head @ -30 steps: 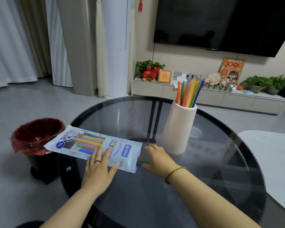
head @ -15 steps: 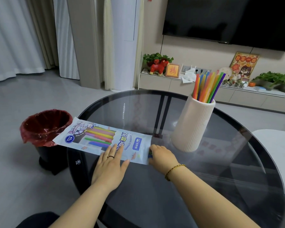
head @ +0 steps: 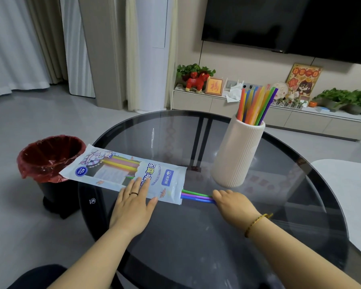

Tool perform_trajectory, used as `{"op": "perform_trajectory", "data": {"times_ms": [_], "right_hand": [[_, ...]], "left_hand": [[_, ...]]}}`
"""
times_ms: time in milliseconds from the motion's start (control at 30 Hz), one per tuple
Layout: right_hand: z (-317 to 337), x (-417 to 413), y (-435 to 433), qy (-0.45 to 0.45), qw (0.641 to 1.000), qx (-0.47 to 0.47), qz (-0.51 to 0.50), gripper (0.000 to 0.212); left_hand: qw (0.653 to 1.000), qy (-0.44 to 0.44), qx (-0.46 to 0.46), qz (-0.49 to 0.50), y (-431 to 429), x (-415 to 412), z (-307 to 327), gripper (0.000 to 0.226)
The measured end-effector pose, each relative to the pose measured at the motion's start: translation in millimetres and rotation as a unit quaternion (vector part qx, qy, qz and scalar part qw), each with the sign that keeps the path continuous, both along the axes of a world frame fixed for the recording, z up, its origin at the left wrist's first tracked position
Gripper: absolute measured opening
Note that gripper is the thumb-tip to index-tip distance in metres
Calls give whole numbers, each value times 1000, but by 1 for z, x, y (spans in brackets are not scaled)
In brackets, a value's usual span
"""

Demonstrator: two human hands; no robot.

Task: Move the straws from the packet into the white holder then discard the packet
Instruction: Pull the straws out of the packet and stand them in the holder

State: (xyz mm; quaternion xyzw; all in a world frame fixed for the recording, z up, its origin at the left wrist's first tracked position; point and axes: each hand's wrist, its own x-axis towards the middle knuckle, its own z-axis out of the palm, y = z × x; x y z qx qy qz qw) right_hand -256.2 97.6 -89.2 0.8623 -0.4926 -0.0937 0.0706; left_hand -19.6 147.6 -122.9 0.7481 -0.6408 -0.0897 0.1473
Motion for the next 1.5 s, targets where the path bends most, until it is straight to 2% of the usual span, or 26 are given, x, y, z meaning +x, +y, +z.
{"op": "perform_trajectory", "data": {"times_ms": [200,433,667,833,967,1133,1233,1333,1433,1500], "right_hand": [[8,-38,9,-16,998,19,-56,27],[13,3,3,-74,996,51,-25,52],[14,40,-9,-40,996,67,-48,31],[10,36,-7,-33,993,87,-74,26],[12,13,0,-7,997,52,-61,21],[36,-32,11,40,998,-10,-55,28],[58,-59,18,48,996,-25,-75,24],[78,-78,20,57,994,-59,-75,23],[90,-83,25,82,993,-84,-34,23],[94,-77,31,95,991,-90,1,23]], "left_hand": [[1000,-10,10,-2,0,-1,1,58],[1000,-16,18,-4,1,-2,1,58],[1000,-19,24,-4,0,-1,1,58],[1000,-18,24,-4,0,-2,1,58],[999,-18,28,-4,0,-2,2,58],[999,-10,31,-7,1,-3,5,57],[1000,15,25,-5,1,-3,6,58],[997,76,-5,10,2,-4,13,59],[987,138,-87,9,3,-19,29,56],[973,181,-140,-36,5,-38,42,55]]}}
